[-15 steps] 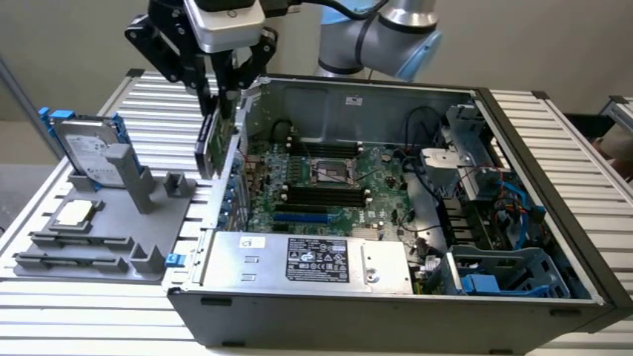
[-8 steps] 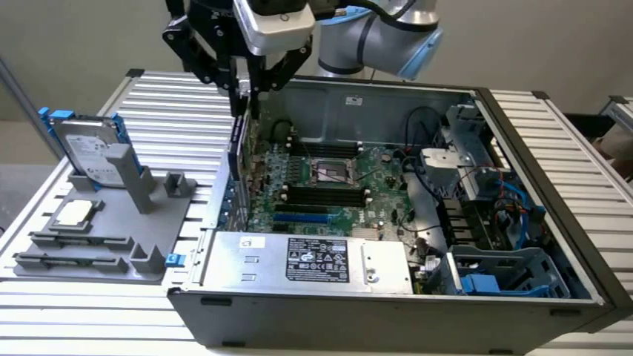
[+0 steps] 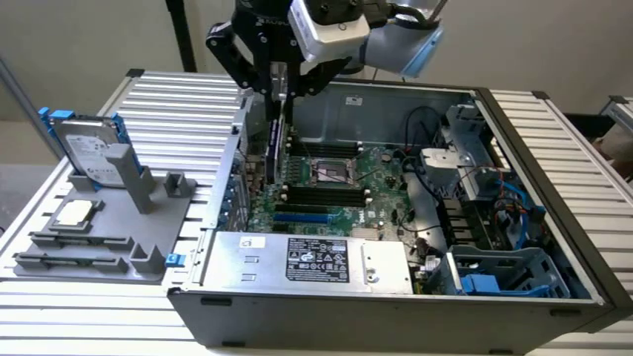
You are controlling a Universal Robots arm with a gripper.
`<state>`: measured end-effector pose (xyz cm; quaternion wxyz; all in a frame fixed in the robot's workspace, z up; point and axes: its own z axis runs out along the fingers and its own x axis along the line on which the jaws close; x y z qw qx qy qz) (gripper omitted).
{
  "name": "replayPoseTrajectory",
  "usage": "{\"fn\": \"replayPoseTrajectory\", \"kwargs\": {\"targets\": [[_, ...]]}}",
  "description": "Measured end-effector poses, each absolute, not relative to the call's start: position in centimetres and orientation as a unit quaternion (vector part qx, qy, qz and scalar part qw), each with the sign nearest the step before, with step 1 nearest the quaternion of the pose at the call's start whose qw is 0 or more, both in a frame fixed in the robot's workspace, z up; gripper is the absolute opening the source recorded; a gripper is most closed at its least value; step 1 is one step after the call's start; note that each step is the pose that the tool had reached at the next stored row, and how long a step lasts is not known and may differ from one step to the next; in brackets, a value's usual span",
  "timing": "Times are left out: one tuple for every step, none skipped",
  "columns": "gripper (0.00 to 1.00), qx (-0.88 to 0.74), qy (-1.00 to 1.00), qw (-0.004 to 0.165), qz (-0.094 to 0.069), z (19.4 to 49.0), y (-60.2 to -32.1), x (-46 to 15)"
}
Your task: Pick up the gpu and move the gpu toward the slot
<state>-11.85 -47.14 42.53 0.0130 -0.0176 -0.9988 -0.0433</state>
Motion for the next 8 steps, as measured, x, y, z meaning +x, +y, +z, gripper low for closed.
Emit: {"fn": "replayPoseTrajectory", "kwargs": {"targets": [[0.26, -0.018, -0.999, 0.013, -0.043, 42.4, -47.1, -11.4], [0.26, -0.018, -0.999, 0.013, -0.043, 42.3, -47.1, -11.0], [0.26, -0.018, -0.999, 0.013, -0.043, 42.2, -47.1, -10.5], [0.26, -0.018, -0.999, 0.013, -0.043, 42.1, -47.1, -10.1], [0.26, -0.018, -0.999, 0.013, -0.043, 41.9, -47.1, -9.6], [0.26, -0.018, -0.999, 0.013, -0.043, 41.8, -47.1, -9.1], [0.26, -0.018, -0.999, 0.013, -0.043, 41.6, -47.1, -8.7], [0.26, -0.018, -0.999, 0.013, -0.043, 41.4, -47.1, -8.2]]}}
